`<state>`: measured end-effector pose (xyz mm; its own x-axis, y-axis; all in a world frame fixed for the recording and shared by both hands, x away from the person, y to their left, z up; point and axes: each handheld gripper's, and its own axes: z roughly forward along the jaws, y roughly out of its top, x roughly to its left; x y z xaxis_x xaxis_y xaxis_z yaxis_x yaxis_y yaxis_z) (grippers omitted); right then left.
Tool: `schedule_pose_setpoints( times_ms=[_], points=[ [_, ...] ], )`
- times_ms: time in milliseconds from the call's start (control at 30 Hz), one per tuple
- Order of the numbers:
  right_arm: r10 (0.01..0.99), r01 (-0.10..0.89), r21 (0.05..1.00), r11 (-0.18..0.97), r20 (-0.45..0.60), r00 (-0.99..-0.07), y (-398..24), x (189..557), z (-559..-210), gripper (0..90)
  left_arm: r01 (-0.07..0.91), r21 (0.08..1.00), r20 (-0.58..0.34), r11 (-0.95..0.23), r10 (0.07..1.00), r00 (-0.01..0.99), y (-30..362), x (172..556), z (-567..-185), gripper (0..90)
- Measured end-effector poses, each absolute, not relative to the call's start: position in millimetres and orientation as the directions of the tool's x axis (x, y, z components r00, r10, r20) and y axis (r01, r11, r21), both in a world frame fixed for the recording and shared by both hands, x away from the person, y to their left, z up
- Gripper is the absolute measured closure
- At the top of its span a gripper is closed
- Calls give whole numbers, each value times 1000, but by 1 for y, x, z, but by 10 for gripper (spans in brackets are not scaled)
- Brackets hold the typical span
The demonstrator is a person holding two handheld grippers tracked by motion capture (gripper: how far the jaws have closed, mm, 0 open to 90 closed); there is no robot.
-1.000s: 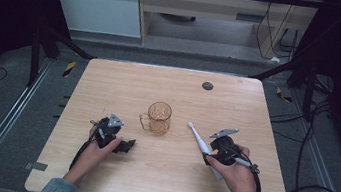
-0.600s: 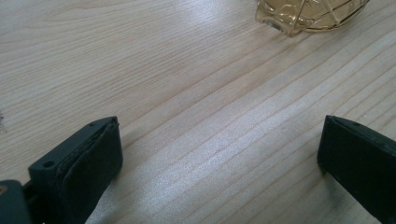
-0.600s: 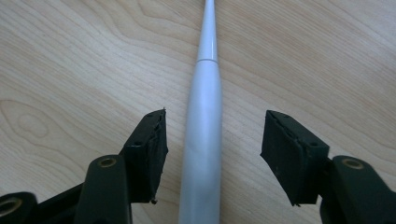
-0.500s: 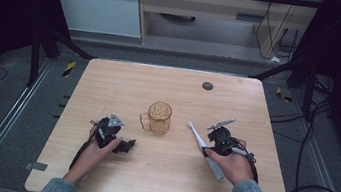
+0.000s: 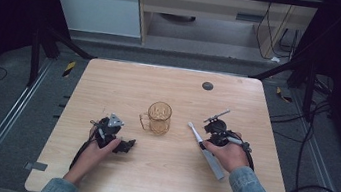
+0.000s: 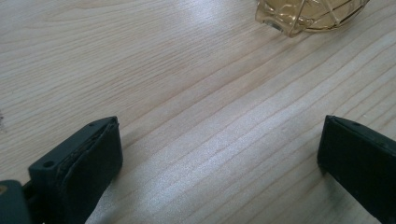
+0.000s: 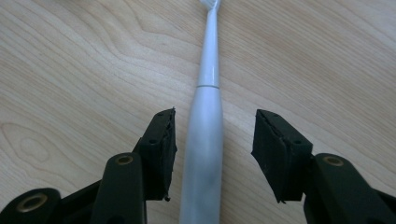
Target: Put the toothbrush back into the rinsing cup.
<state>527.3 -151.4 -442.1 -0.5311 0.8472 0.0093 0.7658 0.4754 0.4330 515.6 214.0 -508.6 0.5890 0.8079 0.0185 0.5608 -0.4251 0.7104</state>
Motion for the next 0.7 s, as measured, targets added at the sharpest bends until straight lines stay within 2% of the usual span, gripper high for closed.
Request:
schedule_pose_setpoints(
  times_ms=[333, 700],
  points=[
    [842, 782, 370, 501, -1, -539, -143, 537, -455, 491, 559, 710, 19, -427, 806, 592, 214, 516, -509, 0],
    [839, 794, 336, 507, 19, -544, -142, 536, -461, 553, 559, 710, 19, -427, 806, 592, 214, 516, -509, 0]
  ],
)
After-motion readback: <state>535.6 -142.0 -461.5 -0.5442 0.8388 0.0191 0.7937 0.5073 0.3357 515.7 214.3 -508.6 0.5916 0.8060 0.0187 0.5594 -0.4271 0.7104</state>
